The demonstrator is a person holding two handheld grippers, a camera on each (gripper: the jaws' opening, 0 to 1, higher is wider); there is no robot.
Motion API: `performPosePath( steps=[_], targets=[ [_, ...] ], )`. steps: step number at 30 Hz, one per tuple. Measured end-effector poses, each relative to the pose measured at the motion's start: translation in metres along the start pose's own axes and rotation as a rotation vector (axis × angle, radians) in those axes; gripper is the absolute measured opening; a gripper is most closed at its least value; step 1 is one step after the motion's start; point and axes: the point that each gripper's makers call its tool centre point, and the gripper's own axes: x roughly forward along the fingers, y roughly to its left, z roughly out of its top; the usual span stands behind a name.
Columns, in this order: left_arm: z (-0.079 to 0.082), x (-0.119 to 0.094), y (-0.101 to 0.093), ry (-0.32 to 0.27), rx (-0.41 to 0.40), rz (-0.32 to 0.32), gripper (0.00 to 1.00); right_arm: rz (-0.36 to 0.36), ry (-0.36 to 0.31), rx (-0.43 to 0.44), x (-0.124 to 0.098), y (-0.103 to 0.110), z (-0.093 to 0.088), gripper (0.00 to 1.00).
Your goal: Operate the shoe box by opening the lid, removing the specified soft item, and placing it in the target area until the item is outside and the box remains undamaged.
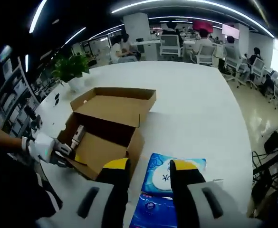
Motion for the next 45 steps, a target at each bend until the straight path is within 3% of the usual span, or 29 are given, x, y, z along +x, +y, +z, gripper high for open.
performPosePath(
  steps=[5, 15, 21, 24, 36, 42, 45],
  targets=[
    [0.001, -0.001, 0.000, 0.000, -0.001, 0.002, 0.03, 0.054, 0.025, -0.022, 0.020, 0.030, 0.011, 0.36],
    [0.002, -0.003, -0.001, -0.001, 0.003, 0.002, 0.03, 0.138, -0.014, -0.080, 0.052, 0.092, 0.032, 0.36],
    [0.001, -0.002, -0.001, -0.001, -0.003, 0.007, 0.03, 0.192, 0.007, -0.058, 0.070, 0.118, 0.037, 0.36],
    [0.001, -0.001, -0.001, -0.001, -0.003, 0.006, 0.03, 0.210, 0.018, -0.051, 0.084, 0.124, 0.035, 0.36],
    [0.001, -0.002, -0.001, -0.003, 0.010, 0.009, 0.03, 0.264, 0.076, -0.041, 0.099, 0.166, 0.028, 0.36],
    [0.000, 0.000, -0.001, -0.003, 0.010, 0.009, 0.03, 0.283, 0.120, -0.031, 0.122, 0.173, 0.026, 0.36],
    [0.000, 0.001, -0.001, -0.004, 0.010, 0.013, 0.03, 0.286, 0.128, -0.033, 0.123, 0.183, 0.027, 0.36]
  ],
)
